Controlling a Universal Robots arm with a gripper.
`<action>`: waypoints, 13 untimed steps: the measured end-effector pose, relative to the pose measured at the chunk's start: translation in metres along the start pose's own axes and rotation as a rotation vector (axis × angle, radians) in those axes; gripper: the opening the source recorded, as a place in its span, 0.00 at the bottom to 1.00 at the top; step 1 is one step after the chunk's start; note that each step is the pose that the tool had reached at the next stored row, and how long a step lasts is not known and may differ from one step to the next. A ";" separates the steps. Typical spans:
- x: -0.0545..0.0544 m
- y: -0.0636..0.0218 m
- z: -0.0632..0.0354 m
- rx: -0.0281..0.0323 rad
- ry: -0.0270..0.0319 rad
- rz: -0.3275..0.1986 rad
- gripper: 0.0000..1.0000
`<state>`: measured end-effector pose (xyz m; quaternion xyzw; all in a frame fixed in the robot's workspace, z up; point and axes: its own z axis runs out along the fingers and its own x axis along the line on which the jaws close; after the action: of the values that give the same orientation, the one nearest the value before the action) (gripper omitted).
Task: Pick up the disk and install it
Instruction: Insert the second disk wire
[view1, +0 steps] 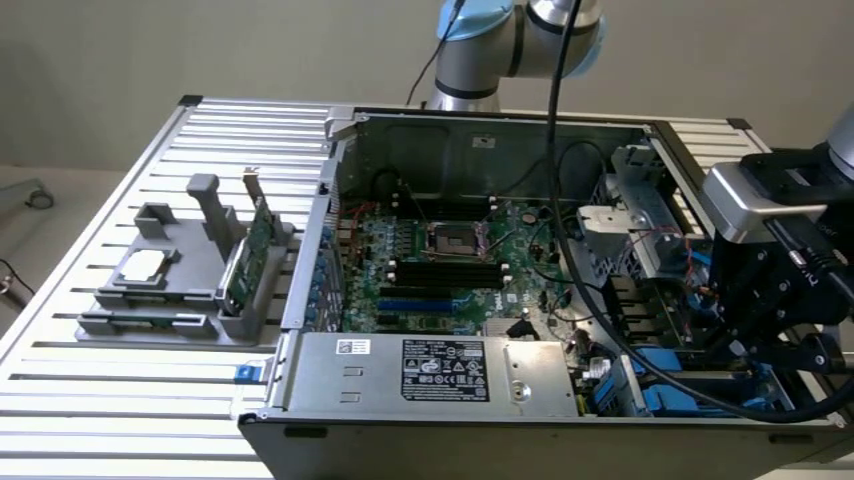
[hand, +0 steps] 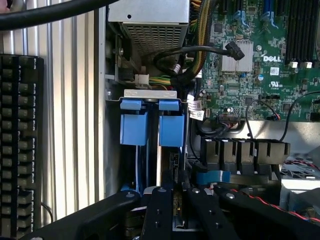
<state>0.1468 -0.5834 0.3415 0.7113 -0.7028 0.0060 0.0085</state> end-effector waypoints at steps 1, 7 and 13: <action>0.000 0.0000 0.0000 0.0000 0.0000 0.000 0.17; -0.002 -0.0004 0.0002 0.0000 0.0000 0.001 0.17; -0.002 -0.0017 0.0003 -0.0001 0.0002 0.003 0.17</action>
<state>0.1485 -0.5818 0.3411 0.7102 -0.7040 0.0061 0.0086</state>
